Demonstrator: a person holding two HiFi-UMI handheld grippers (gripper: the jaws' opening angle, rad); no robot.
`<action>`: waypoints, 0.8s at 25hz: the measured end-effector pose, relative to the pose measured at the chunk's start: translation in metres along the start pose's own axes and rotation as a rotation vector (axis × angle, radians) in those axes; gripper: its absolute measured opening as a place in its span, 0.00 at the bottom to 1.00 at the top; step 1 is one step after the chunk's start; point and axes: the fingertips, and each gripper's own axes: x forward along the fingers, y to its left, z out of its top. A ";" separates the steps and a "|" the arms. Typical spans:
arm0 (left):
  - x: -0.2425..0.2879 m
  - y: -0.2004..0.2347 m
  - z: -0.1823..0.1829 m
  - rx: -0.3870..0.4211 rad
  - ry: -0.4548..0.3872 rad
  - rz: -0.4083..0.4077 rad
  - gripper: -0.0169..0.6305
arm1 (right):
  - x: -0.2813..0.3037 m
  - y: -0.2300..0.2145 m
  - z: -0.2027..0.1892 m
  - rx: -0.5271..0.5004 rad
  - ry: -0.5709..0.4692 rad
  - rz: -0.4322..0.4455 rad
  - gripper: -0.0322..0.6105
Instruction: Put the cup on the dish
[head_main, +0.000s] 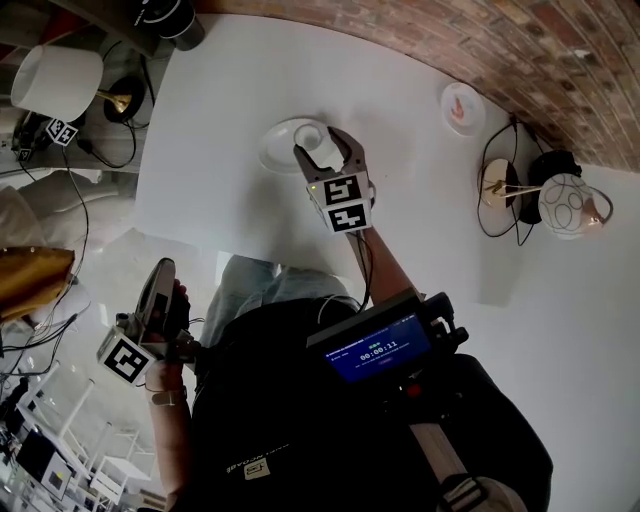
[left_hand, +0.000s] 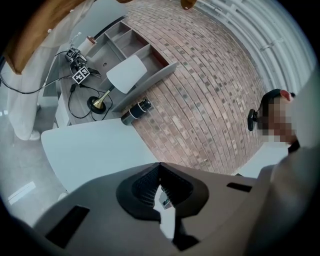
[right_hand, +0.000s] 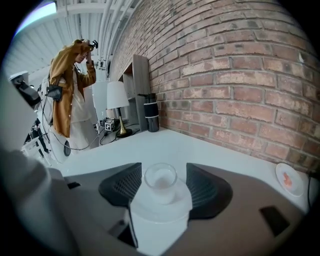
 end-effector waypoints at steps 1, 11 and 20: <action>0.001 -0.001 -0.001 0.000 0.005 -0.007 0.03 | -0.004 0.001 0.005 0.001 -0.012 0.002 0.46; 0.018 -0.012 -0.005 0.026 0.070 -0.080 0.03 | -0.049 -0.001 0.059 -0.002 -0.148 -0.008 0.46; 0.049 -0.035 -0.008 0.075 0.150 -0.169 0.03 | -0.099 -0.017 0.102 0.002 -0.250 -0.044 0.46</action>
